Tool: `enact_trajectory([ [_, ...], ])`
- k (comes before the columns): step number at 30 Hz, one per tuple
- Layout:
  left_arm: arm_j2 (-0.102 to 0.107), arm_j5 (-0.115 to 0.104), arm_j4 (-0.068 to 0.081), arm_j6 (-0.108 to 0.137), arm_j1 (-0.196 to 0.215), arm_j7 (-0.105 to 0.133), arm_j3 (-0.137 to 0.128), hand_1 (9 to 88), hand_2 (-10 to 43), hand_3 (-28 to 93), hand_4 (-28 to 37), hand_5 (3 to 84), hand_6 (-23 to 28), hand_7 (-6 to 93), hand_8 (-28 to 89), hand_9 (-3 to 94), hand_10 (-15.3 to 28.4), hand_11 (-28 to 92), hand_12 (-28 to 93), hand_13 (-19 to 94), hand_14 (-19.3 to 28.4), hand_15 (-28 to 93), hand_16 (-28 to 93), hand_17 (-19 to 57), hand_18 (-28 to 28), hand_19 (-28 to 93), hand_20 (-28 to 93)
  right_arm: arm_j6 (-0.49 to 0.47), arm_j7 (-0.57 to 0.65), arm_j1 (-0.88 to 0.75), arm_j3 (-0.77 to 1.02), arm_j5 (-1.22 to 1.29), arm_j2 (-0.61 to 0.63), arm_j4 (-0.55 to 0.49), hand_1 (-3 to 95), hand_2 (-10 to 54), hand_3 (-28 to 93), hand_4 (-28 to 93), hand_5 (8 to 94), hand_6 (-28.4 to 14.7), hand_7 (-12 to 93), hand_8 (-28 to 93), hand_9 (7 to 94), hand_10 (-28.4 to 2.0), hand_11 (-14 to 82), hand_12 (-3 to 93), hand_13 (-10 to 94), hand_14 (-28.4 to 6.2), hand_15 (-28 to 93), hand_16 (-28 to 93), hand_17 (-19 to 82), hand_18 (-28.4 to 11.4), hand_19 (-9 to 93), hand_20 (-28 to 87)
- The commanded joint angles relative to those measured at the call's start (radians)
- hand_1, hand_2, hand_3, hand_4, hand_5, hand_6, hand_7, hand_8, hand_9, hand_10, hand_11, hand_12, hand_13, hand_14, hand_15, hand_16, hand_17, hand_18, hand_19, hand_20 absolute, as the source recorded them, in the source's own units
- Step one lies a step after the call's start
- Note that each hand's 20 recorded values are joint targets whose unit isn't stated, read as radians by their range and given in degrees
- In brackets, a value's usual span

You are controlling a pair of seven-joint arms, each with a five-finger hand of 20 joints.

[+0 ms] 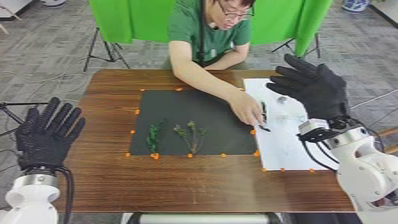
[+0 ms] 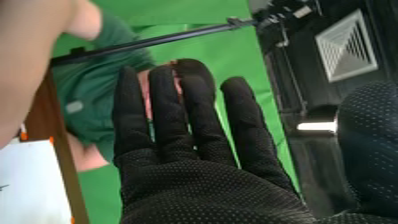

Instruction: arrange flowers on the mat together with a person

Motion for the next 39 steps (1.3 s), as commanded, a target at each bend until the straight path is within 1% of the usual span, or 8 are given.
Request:
enact_trajectory([
  [1, -0.013, 0.002, 0.006, 0.006, 0.003, 0.007, 0.021, 30.0, 12.0, 70, -28.3, 37.1, 6.8, 13.1, -11, 32.8, 14.5, 20, 9, 25, 13.7, 32, -7, -6.7, 13.7, 32, 12, -0.071, 0.048, -0.010, 0.150, -0.109, -0.054, 0.053, 16.5, 4.2, 70, -19, 43.4, -3.4, 13, -7, 44.6, -17.1, 5.6, 21.8, 38, -16.1, 17, 29, 20, -21.3, 31, 15],
  [10, -0.016, 0.005, 0.010, 0.004, 0.001, 0.004, 0.021, 29.9, 12.0, 70, -28.3, 37.2, 6.6, 13.2, -11, 33.0, 14.4, 20, 8, 25, 13.6, 32, -7, -6.6, 13.7, 32, 12, -0.018, 0.048, -0.025, 0.187, -0.212, -0.032, 0.075, 18.1, 1.9, 71, -19, 45.1, -2.1, 14, -8, 44.8, -15.8, 5.6, 21.5, 38, -15.5, 16, 30, 17, -18.9, 31, 17],
  [17, -0.015, 0.012, 0.015, -0.003, 0.000, 0.009, 0.028, 30.6, 12.2, 70, -28.3, 41.3, 4.2, 13.8, -12, 36.6, 12.2, 19, 8, 27, 12.2, 30, -7, -6.2, 13.4, 32, 12, 0.119, -0.011, -0.062, 0.184, -0.270, -0.035, 0.038, 18.7, -1.2, 71, -19, 48.1, 2.2, 15, -10, 38.2, -14.1, 3.6, 18.5, 29, -13.6, 6, 28, 15, -15.4, 19, 16],
  [25, -0.013, 0.008, 0.013, -0.003, 0.002, 0.013, 0.027, 30.8, 12.4, 69, -28.3, 42.2, 4.4, 13.6, -12, 38.0, 11.9, 19, 7, 28, 12.0, 29, -7, -6.0, 13.1, 31, 12, 0.118, 0.006, -0.087, 0.200, -0.264, -0.046, 0.025, 17.6, -0.9, 72, -20, 46.2, 0.6, 15, -10, 36.6, -14.1, 3.6, 18.1, 28, -14.1, 5, 27, 13, -15.9, 21, 16],
  [29, -0.007, 0.008, 0.018, 0.001, -0.013, 0.007, 0.030, 30.7, 12.4, 70, -28.3, 42.0, 4.6, 13.6, -12, 38.0, 12.0, 19, 7, 28, 12.1, 30, -7, -6.0, 13.1, 31, 12, 0.136, 0.026, -0.102, 0.204, -0.287, -0.048, 0.017, 17.9, -0.6, 72, -20, 46.4, 0.3, 15, -10, 37.6, -14.8, 3.9, 18.1, 29, -14.5, 6, 27, 13, -16.1, 21, 16],
  [32, -0.003, 0.006, 0.027, -0.002, -0.031, 0.006, 0.037, 30.6, 12.6, 70, -28.3, 41.9, 4.9, 13.6, -12, 37.8, 12.4, 19, 7, 28, 12.1, 29, -7, -6.0, 13.1, 31, 12, 0.242, 0.079, -0.113, 0.187, -0.422, -0.041, -0.006, 19.1, -0.4, 73, -20, 47.4, 0.3, 15, -10, 38.6, -15.7, 4.1, 18.1, 29, -14.9, 6, 27, 13, -15.9, 21, 16],
  [34, -0.002, 0.007, 0.025, -0.002, -0.029, 0.005, 0.038, 30.6, 12.7, 70, -28.3, 41.8, 5.1, 13.6, -12, 37.8, 12.5, 19, 8, 28, 12.2, 30, -7, -6.0, 13.1, 32, 12, 0.291, 0.091, -0.116, 0.172, -0.541, -0.036, -0.013, 20.3, -0.4, 73, -20, 49.3, 1.0, 17, -10, 39.9, -16.6, 4.1, 17.8, 30, -15.6, 6, 27, 13, -15.7, 22, 15],
  [39, -0.001, 0.009, 0.019, 0.000, -0.013, 0.004, 0.026, 30.8, 12.7, 70, -28.3, 42.0, 4.8, 13.7, -12, 37.8, 12.6, 19, 8, 28, 12.5, 30, -7, -6.0, 13.0, 31, 12, 0.279, 0.118, -0.105, 0.137, -0.773, -0.027, -0.019, 22.3, -1.9, 73, -21, 50.1, 2.1, 18, -11, 40.5, -16.5, 4.2, 17.2, 30, -15.3, 6, 26, 13, -15.1, 22, 15],
])
